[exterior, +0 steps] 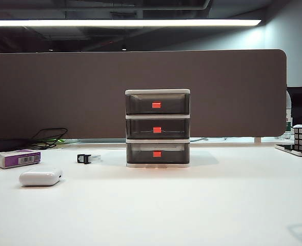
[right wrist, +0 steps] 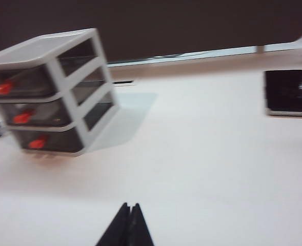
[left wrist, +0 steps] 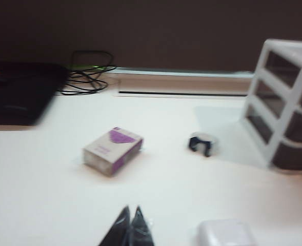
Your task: Open the second layer of the drawer on the table, pick up the transparent tape on the table and put it in, and finally close the drawer.
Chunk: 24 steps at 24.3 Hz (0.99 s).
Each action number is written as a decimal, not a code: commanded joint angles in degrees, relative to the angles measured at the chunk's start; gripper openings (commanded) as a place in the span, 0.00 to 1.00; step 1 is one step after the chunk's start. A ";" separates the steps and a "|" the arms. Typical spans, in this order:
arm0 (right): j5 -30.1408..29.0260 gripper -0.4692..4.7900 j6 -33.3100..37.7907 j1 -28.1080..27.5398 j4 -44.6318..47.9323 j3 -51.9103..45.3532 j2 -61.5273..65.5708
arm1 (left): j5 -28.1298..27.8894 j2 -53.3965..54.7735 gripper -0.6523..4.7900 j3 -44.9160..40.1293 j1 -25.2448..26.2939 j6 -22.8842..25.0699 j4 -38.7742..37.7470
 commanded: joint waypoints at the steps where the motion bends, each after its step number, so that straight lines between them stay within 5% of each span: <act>1: -8.92 0.08 0.13 0.00 0.35 -0.37 -0.11 | 6.86 0.02 0.11 0.02 0.09 -8.79 2.34; 8: -23.50 0.08 0.35 0.11 0.31 -0.37 -0.11 | 28.70 0.02 0.11 0.04 0.09 -14.03 1.66; 12: -26.29 0.08 0.35 0.11 0.28 -0.37 -0.11 | 38.97 0.02 0.11 0.04 0.09 -14.12 1.77; 16: -26.29 0.08 0.35 0.09 0.59 -0.35 -0.11 | 42.53 0.02 0.11 0.04 0.09 -14.32 2.40; 24: -26.32 0.08 0.35 0.09 0.63 -0.35 -0.11 | 41.03 0.02 0.11 0.04 0.09 -14.36 3.28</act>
